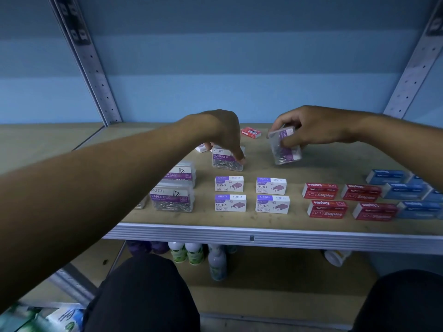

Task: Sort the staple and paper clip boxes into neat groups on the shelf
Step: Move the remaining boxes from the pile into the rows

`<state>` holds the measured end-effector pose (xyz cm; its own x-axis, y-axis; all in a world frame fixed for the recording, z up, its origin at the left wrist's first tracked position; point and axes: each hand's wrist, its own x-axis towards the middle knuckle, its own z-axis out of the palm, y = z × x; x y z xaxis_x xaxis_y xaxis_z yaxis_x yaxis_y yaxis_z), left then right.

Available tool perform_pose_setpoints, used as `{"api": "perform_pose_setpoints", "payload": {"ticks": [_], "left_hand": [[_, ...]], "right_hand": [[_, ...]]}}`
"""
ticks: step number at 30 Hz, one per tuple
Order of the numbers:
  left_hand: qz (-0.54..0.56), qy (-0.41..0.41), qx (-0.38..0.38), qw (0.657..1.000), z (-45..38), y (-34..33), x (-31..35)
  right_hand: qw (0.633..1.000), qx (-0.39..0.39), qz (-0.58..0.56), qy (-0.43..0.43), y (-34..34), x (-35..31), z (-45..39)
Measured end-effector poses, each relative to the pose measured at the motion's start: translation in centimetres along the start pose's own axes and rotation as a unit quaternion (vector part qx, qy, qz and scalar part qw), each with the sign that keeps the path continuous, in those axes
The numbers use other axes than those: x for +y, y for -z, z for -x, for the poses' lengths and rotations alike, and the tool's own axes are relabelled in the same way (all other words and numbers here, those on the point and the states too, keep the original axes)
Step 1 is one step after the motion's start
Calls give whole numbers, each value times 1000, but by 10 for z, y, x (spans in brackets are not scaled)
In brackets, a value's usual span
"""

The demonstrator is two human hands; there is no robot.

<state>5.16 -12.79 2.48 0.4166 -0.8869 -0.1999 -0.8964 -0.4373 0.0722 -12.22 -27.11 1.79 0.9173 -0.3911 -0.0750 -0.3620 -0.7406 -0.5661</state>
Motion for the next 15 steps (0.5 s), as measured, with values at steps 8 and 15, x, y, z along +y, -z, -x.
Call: {"api": "perform_pose_setpoints", "payload": {"ticks": [8,15], "left_hand": [[-9,-34,3,999,-2,-4,-5],[-5,-63,23,998,-3,-6,-9]], "right_hand": [[990,-26,136,-12,-8,-7,-8],[992,-32,122,-19,-14,-6,-12]]}}
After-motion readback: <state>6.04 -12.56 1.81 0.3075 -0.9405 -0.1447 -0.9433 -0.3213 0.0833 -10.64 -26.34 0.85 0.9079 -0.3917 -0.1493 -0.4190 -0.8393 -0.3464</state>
